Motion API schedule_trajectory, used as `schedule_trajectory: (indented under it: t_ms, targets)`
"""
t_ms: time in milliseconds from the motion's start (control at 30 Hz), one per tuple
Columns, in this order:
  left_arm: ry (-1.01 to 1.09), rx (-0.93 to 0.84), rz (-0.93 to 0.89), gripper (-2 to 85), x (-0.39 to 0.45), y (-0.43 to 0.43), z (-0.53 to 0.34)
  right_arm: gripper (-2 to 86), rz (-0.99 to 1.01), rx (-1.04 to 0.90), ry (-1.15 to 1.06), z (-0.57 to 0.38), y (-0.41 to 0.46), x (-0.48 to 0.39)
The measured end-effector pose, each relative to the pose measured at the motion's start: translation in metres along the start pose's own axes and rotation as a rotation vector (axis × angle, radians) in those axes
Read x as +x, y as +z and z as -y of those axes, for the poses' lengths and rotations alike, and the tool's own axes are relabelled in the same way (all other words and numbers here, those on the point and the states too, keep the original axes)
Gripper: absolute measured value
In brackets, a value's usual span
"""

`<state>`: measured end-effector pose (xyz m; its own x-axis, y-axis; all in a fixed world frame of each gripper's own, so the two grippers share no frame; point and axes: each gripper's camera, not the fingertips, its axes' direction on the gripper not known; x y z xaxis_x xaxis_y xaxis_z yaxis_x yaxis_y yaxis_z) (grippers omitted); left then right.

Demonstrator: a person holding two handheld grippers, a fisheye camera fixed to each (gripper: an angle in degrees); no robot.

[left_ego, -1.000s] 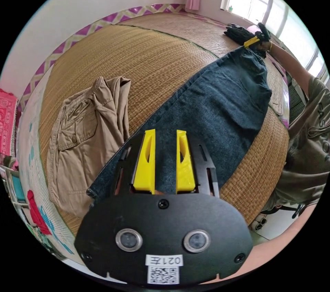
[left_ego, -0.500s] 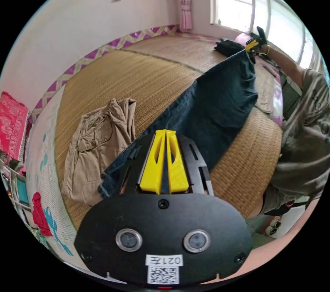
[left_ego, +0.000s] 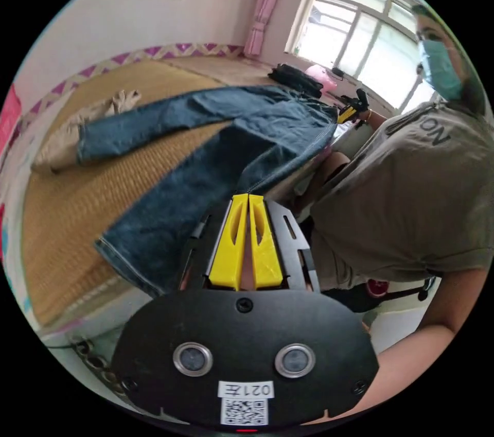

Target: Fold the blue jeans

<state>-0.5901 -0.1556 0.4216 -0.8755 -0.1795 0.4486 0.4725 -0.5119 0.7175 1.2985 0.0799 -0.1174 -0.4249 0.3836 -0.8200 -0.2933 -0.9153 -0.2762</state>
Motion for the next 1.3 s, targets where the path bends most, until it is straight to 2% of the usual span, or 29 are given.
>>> schedule_trajectory:
  t_ms: [67,167,233,267,300,333,367,433,500,567,700,867,1100,1167,1300]
  targets:
    - [-0.081,0.019,-0.06,-0.9,-0.009,0.015,-0.026,-1.0,0.0,-0.031,0.051,-0.011,0.032,-0.004]
    - [-0.145,0.153,-0.101,-0.8,-0.008,-0.01,-0.056,-0.9,0.029,0.014,0.144,-0.027,0.035,0.001]
    - [-0.239,0.392,-0.02,-0.5,-0.008,-0.063,-0.083,-0.9,0.1,0.008,0.162,-0.036,0.015,0.0]
    - [-0.279,0.446,0.019,-0.4,-0.009,-0.075,-0.091,-0.9,0.14,-0.003,0.137,-0.038,0.009,-0.003]
    - [-0.367,0.514,0.136,0.1,-0.011,-0.094,-0.103,-1.0,0.223,0.016,0.093,-0.046,-0.006,-0.009]
    - [-0.436,0.491,0.272,0.8,-0.013,-0.103,-0.106,-1.0,0.252,0.084,0.1,-0.056,-0.024,-0.009]
    - [-0.447,0.457,0.323,2.4,-0.014,-0.103,-0.104,-1.0,0.245,0.131,0.118,-0.061,-0.034,-0.007]
    - [-0.44,0.284,0.474,7.1,-0.021,-0.094,-0.091,-1.0,0.199,0.317,0.198,-0.08,-0.066,0.0]
    - [-0.455,0.206,0.513,9.1,-0.032,-0.086,-0.087,-1.0,0.176,0.402,0.218,-0.088,-0.078,0.0]
    - [-0.481,0.163,0.484,9.2,-0.044,-0.082,-0.089,-1.0,0.173,0.436,0.231,-0.091,-0.082,-0.003]
    - [-0.504,0.15,0.489,1.2,-0.047,-0.081,-0.095,-1.0,0.176,0.436,0.25,-0.094,-0.075,-0.019]
    - [-0.509,0.222,0.417,-0.6,-0.064,-0.111,-0.083,-1.0,0.198,0.468,0.293,-0.103,-0.068,-0.037]
    - [-0.509,0.067,0.398,-0.7,-0.122,-0.092,-0.039,-1.0,0.123,0.505,0.375,-0.084,-0.071,-0.04]
    - [-0.548,0.0,0.354,-0.6,-0.139,-0.07,-0.046,-1.0,0.078,0.476,0.399,-0.072,-0.067,-0.039]
    - [-0.675,0.15,0.17,-0.6,-0.155,-0.073,-0.094,-1.0,-0.033,0.229,0.48,-0.053,-0.022,-0.037]
